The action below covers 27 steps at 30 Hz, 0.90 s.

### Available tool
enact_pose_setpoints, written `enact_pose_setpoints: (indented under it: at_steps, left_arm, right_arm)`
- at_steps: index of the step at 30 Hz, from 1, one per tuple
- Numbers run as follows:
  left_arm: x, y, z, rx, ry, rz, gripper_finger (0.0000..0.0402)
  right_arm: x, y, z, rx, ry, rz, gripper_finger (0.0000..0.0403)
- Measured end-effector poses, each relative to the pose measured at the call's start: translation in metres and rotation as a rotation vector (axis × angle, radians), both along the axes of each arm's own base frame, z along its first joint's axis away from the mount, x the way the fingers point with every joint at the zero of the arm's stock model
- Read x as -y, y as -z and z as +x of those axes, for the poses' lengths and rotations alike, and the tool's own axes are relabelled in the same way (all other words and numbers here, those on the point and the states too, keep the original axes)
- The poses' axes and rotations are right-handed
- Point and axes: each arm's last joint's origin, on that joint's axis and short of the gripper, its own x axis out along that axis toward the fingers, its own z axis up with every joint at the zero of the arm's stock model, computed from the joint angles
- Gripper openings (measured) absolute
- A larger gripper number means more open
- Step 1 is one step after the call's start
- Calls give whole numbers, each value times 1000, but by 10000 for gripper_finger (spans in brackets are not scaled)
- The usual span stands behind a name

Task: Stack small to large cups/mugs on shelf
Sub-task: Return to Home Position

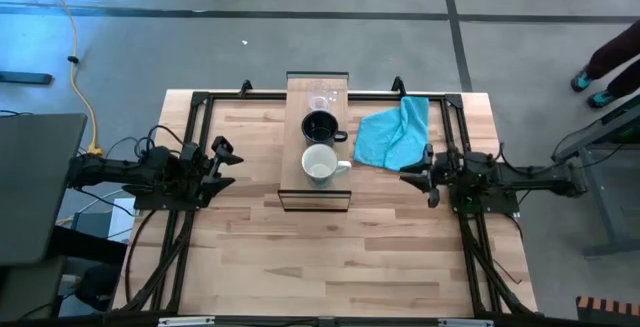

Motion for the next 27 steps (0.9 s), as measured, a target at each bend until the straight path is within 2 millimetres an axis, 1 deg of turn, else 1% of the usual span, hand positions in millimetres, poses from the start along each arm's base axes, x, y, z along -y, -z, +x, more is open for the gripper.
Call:
enact_pose_setpoints:
  at_steps: [6,10,21,27]
  left_arm:
    - [1,0,0,5,29,8,271]
    - [1,-2,-1,27,30,7,271]
    - [1,-2,-1,26,33,0,271]
    - [1,-2,-1,26,33,0,271]
  right_arm:
    - [1,-10,-6,99,27,-16,115]
    - [1,-7,-6,55,26,-13,115]
    - [1,-9,-6,68,22,-44,115]
    - [0,-4,-6,24,11,-36,115]
